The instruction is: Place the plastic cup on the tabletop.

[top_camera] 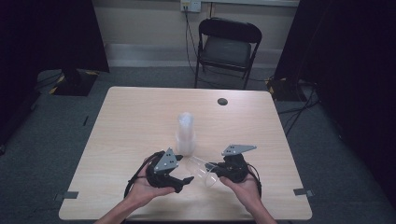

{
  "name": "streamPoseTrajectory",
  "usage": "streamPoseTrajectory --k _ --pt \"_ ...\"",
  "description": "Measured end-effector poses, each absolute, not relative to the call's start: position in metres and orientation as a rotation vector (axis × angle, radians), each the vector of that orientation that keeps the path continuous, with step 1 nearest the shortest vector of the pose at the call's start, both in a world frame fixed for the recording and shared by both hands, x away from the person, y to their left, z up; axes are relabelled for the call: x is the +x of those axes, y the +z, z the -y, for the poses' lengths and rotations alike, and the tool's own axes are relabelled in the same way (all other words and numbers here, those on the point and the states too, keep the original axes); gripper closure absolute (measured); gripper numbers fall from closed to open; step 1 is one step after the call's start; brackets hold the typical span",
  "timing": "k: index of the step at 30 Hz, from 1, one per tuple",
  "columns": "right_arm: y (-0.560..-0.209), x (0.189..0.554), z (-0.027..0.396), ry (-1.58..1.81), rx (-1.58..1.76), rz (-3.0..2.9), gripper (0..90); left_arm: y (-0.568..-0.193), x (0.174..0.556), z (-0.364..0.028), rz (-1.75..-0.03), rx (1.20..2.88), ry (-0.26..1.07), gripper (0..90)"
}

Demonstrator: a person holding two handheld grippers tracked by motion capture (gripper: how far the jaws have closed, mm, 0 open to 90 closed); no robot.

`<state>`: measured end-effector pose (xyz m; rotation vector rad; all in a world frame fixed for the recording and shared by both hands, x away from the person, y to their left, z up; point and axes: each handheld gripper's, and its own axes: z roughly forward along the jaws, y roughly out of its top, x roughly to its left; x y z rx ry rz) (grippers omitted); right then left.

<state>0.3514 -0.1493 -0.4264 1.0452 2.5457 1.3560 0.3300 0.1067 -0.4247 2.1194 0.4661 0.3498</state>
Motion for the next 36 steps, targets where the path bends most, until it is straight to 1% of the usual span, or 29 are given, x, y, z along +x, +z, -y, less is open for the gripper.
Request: streamPoseTrajectory --k 12,20,21,29,36 --pt "-0.432 0.353 0.139 1.336 1.014 -2.69 86.5 -0.438 0.318 -0.089 -0.225 2.275 0.464 17.9" --pt "-0.435 0.355 0.132 1.336 1.035 -2.736 87.4 -0.44 0.315 -0.084 -0.186 2.298 0.475 19.9" --pt "-0.436 0.355 0.13 1.334 1.044 -2.739 87.9 -0.442 0.313 -0.081 -0.189 2.275 0.474 21.0" --pt "-0.438 0.357 0.125 1.339 1.091 -2.754 89.0 -0.441 0.31 -0.076 -0.179 2.257 0.473 23.5" --pt "-0.44 0.359 0.12 1.328 1.149 -2.777 89.2 -0.44 0.306 -0.071 -0.162 2.25 0.467 21.9"
